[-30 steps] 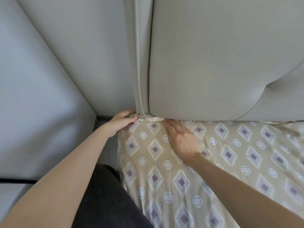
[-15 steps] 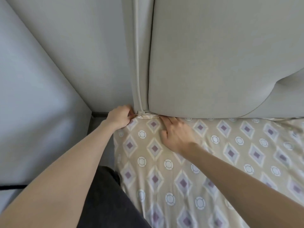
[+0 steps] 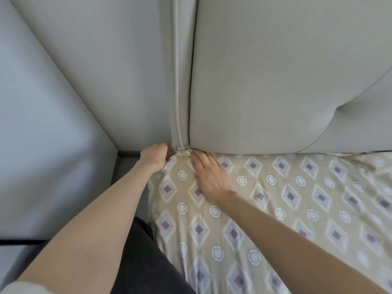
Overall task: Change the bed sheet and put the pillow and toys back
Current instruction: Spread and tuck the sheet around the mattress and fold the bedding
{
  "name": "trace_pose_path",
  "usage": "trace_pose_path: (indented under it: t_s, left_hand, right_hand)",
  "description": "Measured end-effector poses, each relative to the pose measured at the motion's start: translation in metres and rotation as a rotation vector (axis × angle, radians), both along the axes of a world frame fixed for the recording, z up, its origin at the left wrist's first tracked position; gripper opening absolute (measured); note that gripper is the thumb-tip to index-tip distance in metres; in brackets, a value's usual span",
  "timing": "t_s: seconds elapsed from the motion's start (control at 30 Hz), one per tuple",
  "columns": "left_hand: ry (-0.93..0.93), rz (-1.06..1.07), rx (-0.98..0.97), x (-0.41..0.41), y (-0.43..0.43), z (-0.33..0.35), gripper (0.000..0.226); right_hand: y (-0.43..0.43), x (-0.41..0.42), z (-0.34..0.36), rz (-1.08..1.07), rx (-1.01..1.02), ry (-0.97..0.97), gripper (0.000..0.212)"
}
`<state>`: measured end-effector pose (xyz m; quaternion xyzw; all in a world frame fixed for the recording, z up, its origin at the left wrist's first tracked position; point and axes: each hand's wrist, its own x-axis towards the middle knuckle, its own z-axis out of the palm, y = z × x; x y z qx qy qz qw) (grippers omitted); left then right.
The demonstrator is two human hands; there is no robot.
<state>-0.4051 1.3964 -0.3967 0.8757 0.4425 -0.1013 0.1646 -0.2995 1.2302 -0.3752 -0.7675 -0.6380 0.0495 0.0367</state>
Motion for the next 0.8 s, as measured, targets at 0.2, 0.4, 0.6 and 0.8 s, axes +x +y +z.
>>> trace_pose_path:
  t_s: [0.2,0.4,0.6,0.8]
  left_hand:
    - [-0.040,-0.014,-0.026,0.002,0.004,-0.009,0.020]
    - [0.000,-0.078,-0.017,0.004,0.010,-0.015,0.022]
    - [-0.024,0.042,-0.099,-0.001,0.000,-0.007,0.024]
    - [-0.294,0.874,-0.739,-0.040,-0.033,-0.020,0.066]
  right_hand:
    - [0.016,-0.001,0.004,-0.067,-0.051,0.069,0.047]
    - [0.031,-0.007,0.000,-0.085,-0.161,-0.039,0.045]
    - [0.031,-0.018,-0.001,-0.150,-0.139,0.003,0.050]
    - [0.017,-0.025,-0.009,-0.170,-0.086,0.052,0.056]
